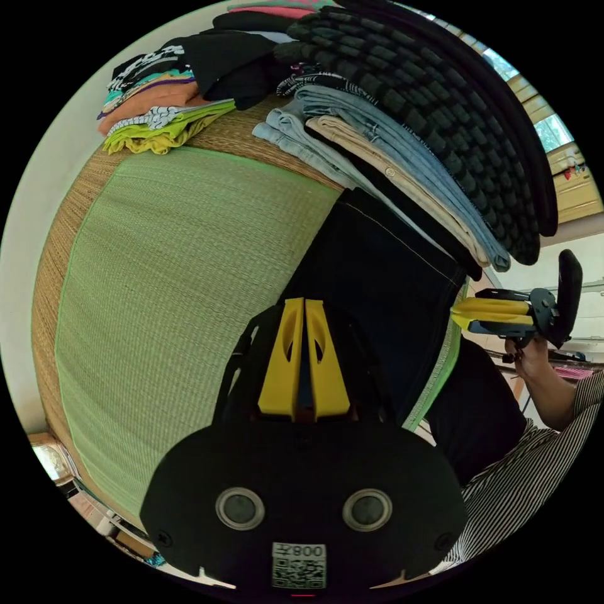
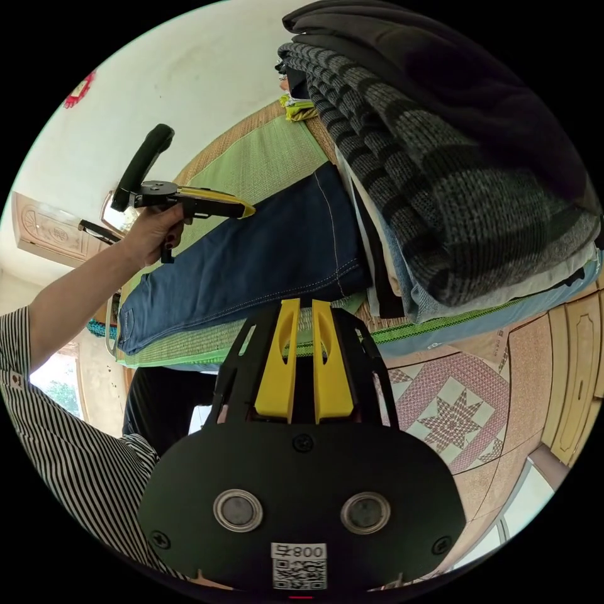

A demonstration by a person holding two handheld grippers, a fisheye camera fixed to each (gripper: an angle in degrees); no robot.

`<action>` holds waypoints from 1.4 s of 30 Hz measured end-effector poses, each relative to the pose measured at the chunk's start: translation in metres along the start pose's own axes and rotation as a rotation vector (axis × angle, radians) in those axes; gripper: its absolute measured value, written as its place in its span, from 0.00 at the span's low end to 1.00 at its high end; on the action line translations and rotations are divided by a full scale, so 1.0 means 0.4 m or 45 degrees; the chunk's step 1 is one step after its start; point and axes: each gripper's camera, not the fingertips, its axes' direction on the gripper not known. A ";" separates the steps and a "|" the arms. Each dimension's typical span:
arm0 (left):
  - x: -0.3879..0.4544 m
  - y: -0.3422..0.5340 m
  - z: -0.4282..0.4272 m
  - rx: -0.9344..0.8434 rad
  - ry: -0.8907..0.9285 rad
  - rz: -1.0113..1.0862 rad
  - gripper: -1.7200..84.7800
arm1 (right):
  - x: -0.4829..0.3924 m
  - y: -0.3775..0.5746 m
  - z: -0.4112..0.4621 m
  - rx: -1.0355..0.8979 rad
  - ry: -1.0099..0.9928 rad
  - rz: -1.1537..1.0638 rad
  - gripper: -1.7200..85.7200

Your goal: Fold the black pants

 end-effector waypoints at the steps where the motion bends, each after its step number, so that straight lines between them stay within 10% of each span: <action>1: 0.001 -0.001 0.019 0.032 -0.006 0.005 0.03 | 0.011 0.001 0.001 0.002 -0.007 -0.001 0.06; 13: -0.016 -0.069 0.339 0.046 -0.114 -0.079 0.03 | 0.206 0.015 0.015 0.031 -0.020 0.040 0.07; 20: -0.031 -0.183 0.442 0.184 0.289 0.053 0.14 | 0.340 0.007 0.018 0.128 -0.044 0.218 0.10; 42: -0.103 -0.463 0.699 -0.004 0.483 0.234 0.10 | 0.636 -0.037 0.088 0.222 -0.384 0.425 0.08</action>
